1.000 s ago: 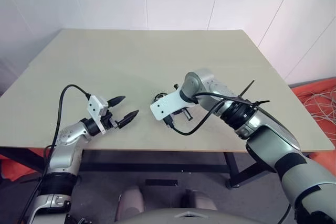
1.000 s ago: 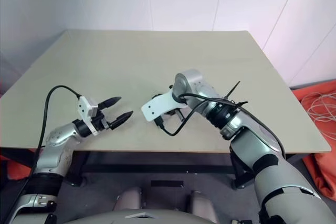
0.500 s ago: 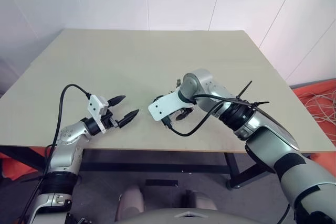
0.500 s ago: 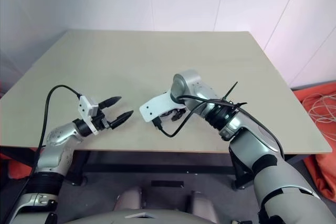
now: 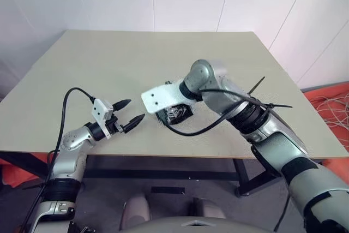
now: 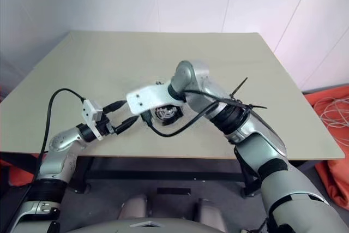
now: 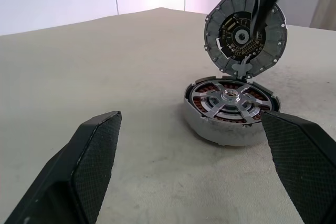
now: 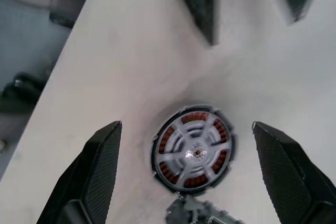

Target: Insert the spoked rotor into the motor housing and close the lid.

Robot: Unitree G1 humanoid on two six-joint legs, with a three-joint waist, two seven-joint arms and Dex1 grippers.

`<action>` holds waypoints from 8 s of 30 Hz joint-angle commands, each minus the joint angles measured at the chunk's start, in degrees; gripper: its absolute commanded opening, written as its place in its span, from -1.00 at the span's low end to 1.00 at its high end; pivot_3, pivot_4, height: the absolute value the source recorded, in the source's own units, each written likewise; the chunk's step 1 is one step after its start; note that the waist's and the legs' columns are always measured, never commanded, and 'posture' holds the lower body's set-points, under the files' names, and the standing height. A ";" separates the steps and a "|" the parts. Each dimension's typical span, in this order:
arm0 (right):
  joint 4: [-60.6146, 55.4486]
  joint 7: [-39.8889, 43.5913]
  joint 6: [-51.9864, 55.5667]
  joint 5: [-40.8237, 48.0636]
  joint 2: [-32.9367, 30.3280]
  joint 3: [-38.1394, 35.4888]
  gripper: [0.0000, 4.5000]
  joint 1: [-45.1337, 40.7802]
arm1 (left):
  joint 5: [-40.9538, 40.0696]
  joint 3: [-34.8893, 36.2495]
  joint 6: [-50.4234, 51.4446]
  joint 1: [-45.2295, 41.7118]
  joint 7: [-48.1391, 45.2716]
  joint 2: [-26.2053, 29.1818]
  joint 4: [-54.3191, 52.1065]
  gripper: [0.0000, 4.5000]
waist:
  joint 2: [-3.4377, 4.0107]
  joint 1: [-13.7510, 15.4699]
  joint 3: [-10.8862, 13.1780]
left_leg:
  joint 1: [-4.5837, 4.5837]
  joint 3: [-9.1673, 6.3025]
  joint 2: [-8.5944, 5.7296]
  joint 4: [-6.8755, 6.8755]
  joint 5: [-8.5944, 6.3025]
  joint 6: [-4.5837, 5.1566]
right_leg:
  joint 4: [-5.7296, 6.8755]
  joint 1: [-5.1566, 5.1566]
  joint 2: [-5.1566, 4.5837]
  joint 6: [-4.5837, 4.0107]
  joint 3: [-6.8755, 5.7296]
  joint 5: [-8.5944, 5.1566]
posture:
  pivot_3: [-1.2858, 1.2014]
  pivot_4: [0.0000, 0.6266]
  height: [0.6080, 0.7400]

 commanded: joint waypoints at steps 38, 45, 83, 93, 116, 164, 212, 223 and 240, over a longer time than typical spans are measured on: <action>2.90 -33.68 21.56 22.76 -5.21 -18.21 -0.99 16.13 | -0.49 0.66 0.13 -0.58 -0.27 1.55 -0.57 1.00 | 0.08 0.64 0.13 | 0.01 0.03 0.00 0.01 0.12 -0.19 | 0.51 -0.27 0.07 -0.21 0.06 -0.29 | 0.03 -1.00 1.00; 3.45 -35.24 20.46 23.18 -2.96 -15.22 -0.99 16.01 | -0.36 0.69 -0.32 -0.70 -0.25 1.41 -0.05 1.00 | 0.08 0.36 0.13 | 0.00 0.03 0.00 -0.02 0.13 -0.20 | 0.50 -0.30 0.08 -0.22 0.07 -0.29 | 0.03 -1.00 1.00; 6.87 -40.07 9.89 30.70 3.17 -19.60 0.99 21.07 | -0.36 0.68 -0.81 -1.12 -0.39 1.42 0.48 1.00 | 0.05 0.26 0.11 | 0.00 0.01 -0.01 -0.05 0.15 -0.24 | 0.49 -0.30 0.07 -0.14 0.07 -0.33 | 0.03 -1.00 1.00; 13.76 -40.87 2.42 26.45 3.90 -15.69 0.99 20.97 | -0.56 0.75 -0.20 -0.57 -0.17 1.51 -0.43 1.00 | 0.05 0.17 0.11 | -0.01 0.01 -0.02 -0.05 0.14 -0.24 | 0.49 -0.31 0.07 -0.18 0.07 -0.31 | 0.03 -1.00 1.00; 14.72 -36.34 0.78 27.44 3.41 -16.76 0.39 20.38 | -0.45 0.55 -0.12 -0.43 0.00 1.39 -0.92 1.00 | 0.05 0.12 0.11 | -0.02 0.02 -0.01 -0.07 0.14 -0.22 | 0.46 -0.32 0.07 -0.19 0.07 -0.31 | 0.03 -1.00 1.00; 21.23 -33.84 5.10 20.61 2.57 -9.59 0.39 19.74 | 0.00 -1.09 3.95 -2.24 1.36 1.09 -1.37 1.00 | 0.03 0.10 0.10 | 0.17 0.01 -0.01 -0.07 0.14 -0.22 | 0.46 -0.15 0.07 -0.03 0.07 -0.40 | 0.03 -1.00 1.00; 16.33 -36.86 5.04 22.64 2.88 -13.15 0.39 21.01 | -4.10 1.78 5.21 1.20 -3.21 4.51 -4.46 1.00 | 0.04 0.02 0.10 | 0.02 0.02 -0.02 -0.16 0.13 -0.23 | 0.43 -0.34 0.08 0.14 0.09 -0.51 | 0.03 -1.00 1.00; 16.52 -36.13 5.62 22.82 2.26 -12.72 0.39 21.26 | -4.05 1.73 5.31 1.05 -3.22 4.55 -4.49 1.00 | 0.04 0.04 0.10 | 0.07 0.01 -0.02 -0.16 0.13 -0.23 | 0.43 -0.29 0.07 0.16 0.09 -0.52 | 0.03 -1.00 1.00; 21.94 -35.55 6.49 20.53 1.77 -8.68 0.39 22.08 | -3.75 1.44 5.19 0.45 -3.13 4.22 -3.97 1.00 | 0.02 0.15 0.06 | 0.64 0.00 -0.07 -0.22 0.12 -0.22 | 0.38 0.20 -0.02 0.24 0.10 -0.57 | 0.03 -1.00 1.00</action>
